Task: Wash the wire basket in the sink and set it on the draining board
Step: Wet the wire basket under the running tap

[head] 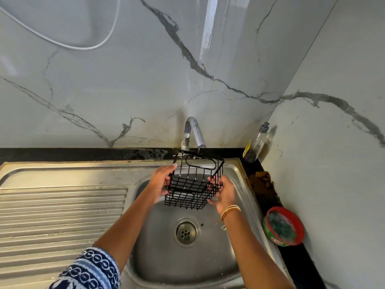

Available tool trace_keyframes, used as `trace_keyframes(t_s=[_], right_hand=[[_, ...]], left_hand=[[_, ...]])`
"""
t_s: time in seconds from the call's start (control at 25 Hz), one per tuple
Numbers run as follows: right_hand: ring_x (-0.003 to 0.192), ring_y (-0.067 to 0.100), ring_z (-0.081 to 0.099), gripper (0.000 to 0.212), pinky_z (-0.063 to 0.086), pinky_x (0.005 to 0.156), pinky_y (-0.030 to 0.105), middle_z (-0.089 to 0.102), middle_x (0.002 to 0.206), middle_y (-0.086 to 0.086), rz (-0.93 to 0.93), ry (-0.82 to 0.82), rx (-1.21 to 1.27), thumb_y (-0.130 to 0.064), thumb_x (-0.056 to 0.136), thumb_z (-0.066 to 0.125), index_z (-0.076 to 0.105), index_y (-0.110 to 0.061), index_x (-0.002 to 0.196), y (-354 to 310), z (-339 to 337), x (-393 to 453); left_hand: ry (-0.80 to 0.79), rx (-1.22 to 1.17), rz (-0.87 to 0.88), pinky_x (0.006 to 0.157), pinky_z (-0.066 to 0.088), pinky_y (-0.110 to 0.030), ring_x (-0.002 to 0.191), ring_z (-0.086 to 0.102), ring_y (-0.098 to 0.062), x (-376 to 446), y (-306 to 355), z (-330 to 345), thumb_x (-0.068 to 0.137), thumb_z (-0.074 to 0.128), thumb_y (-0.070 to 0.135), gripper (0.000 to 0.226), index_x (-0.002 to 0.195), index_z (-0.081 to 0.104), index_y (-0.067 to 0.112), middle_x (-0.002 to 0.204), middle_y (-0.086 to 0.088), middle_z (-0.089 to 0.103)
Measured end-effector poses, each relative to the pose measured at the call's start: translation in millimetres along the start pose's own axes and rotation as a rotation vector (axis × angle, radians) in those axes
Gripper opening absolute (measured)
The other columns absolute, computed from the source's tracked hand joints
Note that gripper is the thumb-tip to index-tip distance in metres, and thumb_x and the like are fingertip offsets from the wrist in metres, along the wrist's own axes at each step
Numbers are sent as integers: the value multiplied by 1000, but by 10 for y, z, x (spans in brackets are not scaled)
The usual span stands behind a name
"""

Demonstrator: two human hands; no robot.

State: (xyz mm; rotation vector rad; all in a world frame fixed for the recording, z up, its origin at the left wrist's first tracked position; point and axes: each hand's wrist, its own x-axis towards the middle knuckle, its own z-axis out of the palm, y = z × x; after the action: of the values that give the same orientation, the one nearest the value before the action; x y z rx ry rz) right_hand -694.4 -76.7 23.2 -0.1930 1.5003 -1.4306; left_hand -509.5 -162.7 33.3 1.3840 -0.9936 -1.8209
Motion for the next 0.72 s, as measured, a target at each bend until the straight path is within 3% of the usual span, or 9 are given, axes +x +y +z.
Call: trace_keyframes(t_s=[0.08,0.2,0.28,0.36,0.44,0.52,0.56,0.64,0.72], right_hand=[[90,21,59,10,40,75,40,73,101,5,-58,25,-67,-29,72,57,61,-21,75,-48,69,-52],[86,21,59,36,42,71,38,70,91,10,-86,47,-163,-36,60,60,70,-12,85,-133,142,-67],[88,23,58,38,44,69,37,66,88,8,-62,55,-157,-40,58,60,67,-14,84,-156,152,-51],[99,26,56,38,49,72,42,64,102,8,-39,77,-168,-46,64,59,64,-19,89,-135,143,-51],[98,27,54,41,50,79,47,61,112,17,-73,145,-301,-44,82,50,63,-11,103,-108,129,-107],[100,35,55,45,46,90,46,55,119,28,-281,266,-547,-36,93,46,57,-2,119,-112,162,-144],[109,36,53,49,44,95,44,50,127,26,-384,281,-664,-38,93,48,51,-6,129,-121,192,-166],[124,33,44,63,40,100,42,37,140,18,-500,175,-830,-47,88,54,39,-16,141,-138,289,-208],[132,33,37,77,38,103,43,28,148,14,-485,36,-884,-55,83,59,32,-22,146,-116,387,-200]], left_hand=[[0,-87,-46,96,47,-50,109,57,-34,-4,-9,-48,82,67,44,40,108,58,14,120,-19,58],[-20,-161,-105,93,48,-50,111,57,-34,38,-38,-101,81,67,45,49,114,59,9,120,-18,60],[-38,-187,-138,95,44,-52,109,56,-32,29,-44,-85,77,70,45,49,109,60,9,114,-14,59],[-22,-193,-146,90,46,-49,98,55,-28,-1,-66,-24,76,72,42,48,107,58,9,105,-11,54],[20,-143,-124,84,50,-45,98,56,-27,-25,-89,55,63,80,48,72,117,54,9,107,-10,56],[64,-93,-100,92,49,-51,108,59,-32,23,-106,149,38,88,61,102,121,55,13,116,-12,61],[80,-74,-95,93,49,-52,109,60,-33,44,-97,195,31,89,65,106,119,58,15,119,-12,63],[108,-27,-69,93,49,-52,111,59,-31,50,-51,312,39,86,67,97,116,60,14,123,-7,60],[120,-1,-63,95,47,-50,113,52,-27,-30,18,437,59,79,60,81,120,57,12,128,-4,51]])
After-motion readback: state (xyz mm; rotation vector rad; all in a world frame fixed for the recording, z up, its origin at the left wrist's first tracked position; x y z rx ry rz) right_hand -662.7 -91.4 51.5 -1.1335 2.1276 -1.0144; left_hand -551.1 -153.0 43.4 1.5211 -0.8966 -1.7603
